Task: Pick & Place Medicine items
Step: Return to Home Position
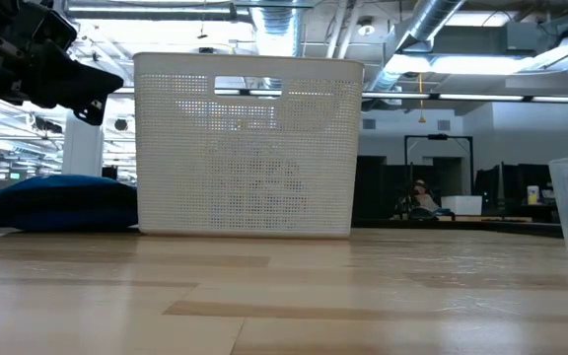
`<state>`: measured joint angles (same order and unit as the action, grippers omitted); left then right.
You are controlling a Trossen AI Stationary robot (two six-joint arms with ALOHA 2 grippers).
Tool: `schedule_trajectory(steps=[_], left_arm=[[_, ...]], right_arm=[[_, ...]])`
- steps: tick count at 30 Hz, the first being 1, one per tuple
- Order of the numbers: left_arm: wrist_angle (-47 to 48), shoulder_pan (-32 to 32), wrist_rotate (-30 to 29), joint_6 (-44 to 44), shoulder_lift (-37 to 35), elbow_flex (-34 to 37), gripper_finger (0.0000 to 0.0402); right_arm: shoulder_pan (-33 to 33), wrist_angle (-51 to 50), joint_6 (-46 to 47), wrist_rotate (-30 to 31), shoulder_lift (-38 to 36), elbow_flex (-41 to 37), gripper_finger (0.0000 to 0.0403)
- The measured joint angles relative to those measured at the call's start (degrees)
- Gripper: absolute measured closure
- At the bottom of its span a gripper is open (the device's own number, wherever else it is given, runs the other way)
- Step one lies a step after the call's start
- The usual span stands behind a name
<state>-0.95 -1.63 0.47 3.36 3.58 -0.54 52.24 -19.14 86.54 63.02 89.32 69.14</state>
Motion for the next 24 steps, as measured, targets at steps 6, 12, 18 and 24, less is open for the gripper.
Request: schedule_trajectory(steps=[6,12,18,24], left_arm=[[0.14,-0.02,0.12,1.85,1.40,0.00,0.0401],[-0.19,-0.02,0.42,10.73,5.05,0.01,0.0401],[-4.44,-0.02,0.48,10.64,8.59,0.13,0.0401],[-5.24,-0.02,0.38,10.64,10.51,0.13,0.0401]], right_arm=[[0.69,0.76,-2.91,0.27,0.00,0.00,0.0210],[0.53,3.18,-10.76,0.29,0.00,-0.02,0.0210],[-3.62,13.84,-27.37,-7.90,0.00,-0.02,0.0210],[-16.58,28.36,-51.90,-34.14,0.00,-0.02,0.0210]])
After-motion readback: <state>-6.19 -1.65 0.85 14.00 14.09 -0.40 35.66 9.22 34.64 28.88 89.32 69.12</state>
